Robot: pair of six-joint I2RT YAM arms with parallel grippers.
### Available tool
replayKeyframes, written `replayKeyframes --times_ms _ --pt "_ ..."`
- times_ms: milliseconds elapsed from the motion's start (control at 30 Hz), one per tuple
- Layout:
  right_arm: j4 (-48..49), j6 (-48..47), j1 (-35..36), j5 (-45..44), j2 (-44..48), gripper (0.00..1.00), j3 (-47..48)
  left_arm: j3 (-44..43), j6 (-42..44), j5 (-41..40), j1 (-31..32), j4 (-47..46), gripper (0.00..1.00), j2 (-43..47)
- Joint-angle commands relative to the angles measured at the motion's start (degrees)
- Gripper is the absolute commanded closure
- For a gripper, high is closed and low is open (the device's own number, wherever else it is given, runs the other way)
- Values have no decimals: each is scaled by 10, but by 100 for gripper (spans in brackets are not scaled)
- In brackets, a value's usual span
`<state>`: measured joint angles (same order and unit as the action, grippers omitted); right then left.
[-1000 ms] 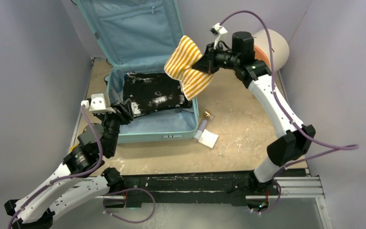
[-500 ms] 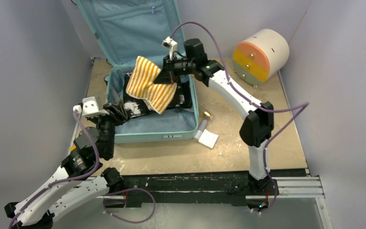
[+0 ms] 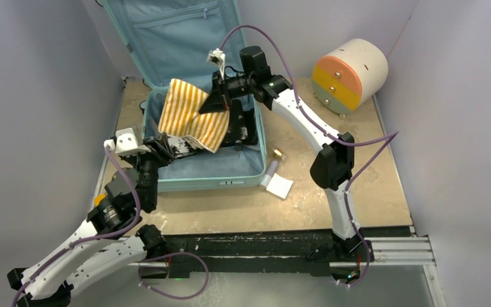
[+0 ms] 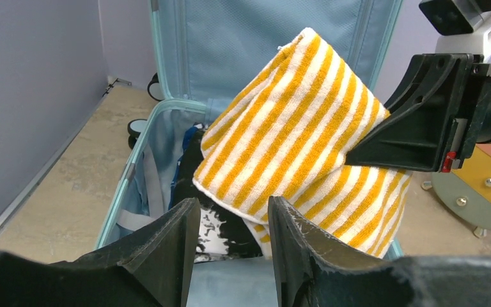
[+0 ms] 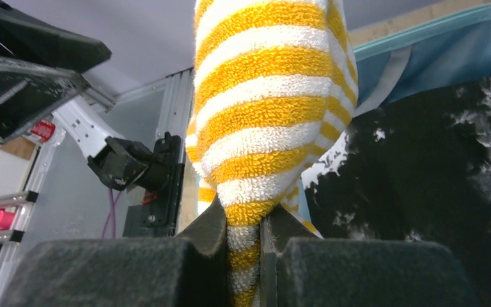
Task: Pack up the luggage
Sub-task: Place the toiletry item in the luggage.
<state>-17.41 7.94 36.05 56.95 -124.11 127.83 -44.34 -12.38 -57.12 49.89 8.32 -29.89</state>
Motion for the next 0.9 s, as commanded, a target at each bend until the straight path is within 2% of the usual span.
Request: replayKeyframes --times_ms 0,200,367,500,867 --pt "-50 -63 -16 41 -4 100 16 -1 10 -1 -1 -11 55 -6" --pt "-89 -64 -33 83 -44 100 50 -3 8 4 -1 -7 55 -11" --pt "-160 -114 -56 4 -64 100 79 -2 -1 9 -1 -4 55 -7" --pt "-159 -105 -85 2 -80 100 76 -3 0 16 -1 -6 55 -14" --pt "-178 -123 -67 -73 -155 100 155 -2 -5 22 -2 -2 55 -25"
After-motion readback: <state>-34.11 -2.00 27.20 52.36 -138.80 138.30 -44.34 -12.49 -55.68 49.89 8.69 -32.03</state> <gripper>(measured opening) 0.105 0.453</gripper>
